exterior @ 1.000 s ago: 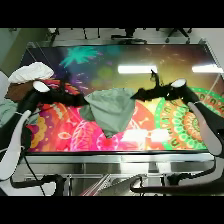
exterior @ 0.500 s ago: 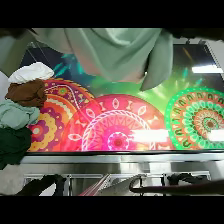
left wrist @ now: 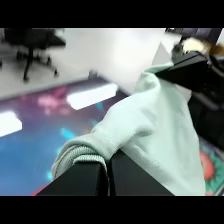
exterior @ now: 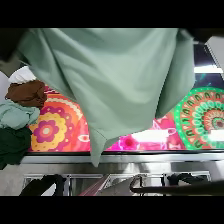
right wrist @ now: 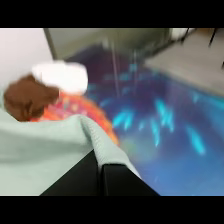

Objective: Fold the shirts.

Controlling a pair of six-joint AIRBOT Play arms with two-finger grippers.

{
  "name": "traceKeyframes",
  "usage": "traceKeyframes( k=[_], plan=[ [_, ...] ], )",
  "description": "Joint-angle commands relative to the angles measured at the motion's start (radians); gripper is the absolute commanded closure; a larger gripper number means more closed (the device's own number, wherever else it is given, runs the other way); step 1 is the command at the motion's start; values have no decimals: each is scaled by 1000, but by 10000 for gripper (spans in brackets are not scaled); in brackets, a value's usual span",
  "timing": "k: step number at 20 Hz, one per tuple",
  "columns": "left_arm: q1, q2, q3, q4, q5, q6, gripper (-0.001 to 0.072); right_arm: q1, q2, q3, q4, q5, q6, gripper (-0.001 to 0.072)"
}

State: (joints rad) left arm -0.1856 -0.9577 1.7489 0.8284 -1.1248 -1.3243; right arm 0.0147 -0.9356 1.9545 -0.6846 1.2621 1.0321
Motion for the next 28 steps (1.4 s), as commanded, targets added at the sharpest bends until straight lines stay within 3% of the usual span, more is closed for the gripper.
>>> traceKeyframes(
  k=[1, 4, 7, 11, 12, 13, 14, 15, 17, 19, 22, 28],
  plan=[
    [-1, -109, -165, 19, -101, 10, 695, 25, -88, -190, -19, 89, 15, 694],
    [0, -276, -353, 22, -100, 51, 695, 70, -199, -452, -19, 32, -19, 693],
    [12, -466, -479, 63, -27, 72, 694, 94, -328, -663, -19, -160, -61, 693],
    [16, -690, -434, 62, 45, 94, 673, 97, -473, -674, 14, -261, -69, 674],
    [16, -726, -380, 61, 27, 94, 435, 96, -471, -661, 13, -273, -68, 556],
    [16, -750, -319, 62, -5, 92, 76, 87, -459, -638, 13, -270, -68, 450],
    [19, -766, -248, 64, -51, 85, 10, 72, -439, -614, 10, -258, -68, 437],
    [26, -769, -194, 63, -97, 85, 10, 49, -408, -591, 10, -233, -68, 405],
    [53, -763, -95, 64, -207, 66, 11, -21, -330, -579, 5, -187, -66, 228],
    [95, -747, -66, 71, -308, 35, 11, -104, -263, -581, -57, -120, -17, 228],
    [138, -681, -214, 71, -347, 34, 11, -209, -213, -634, -132, -8, 56, 230],
    [122, -615, -608, 59, -156, 73, 11, -167, -203, -955, -40, -83, 6, 230]
  ],
)
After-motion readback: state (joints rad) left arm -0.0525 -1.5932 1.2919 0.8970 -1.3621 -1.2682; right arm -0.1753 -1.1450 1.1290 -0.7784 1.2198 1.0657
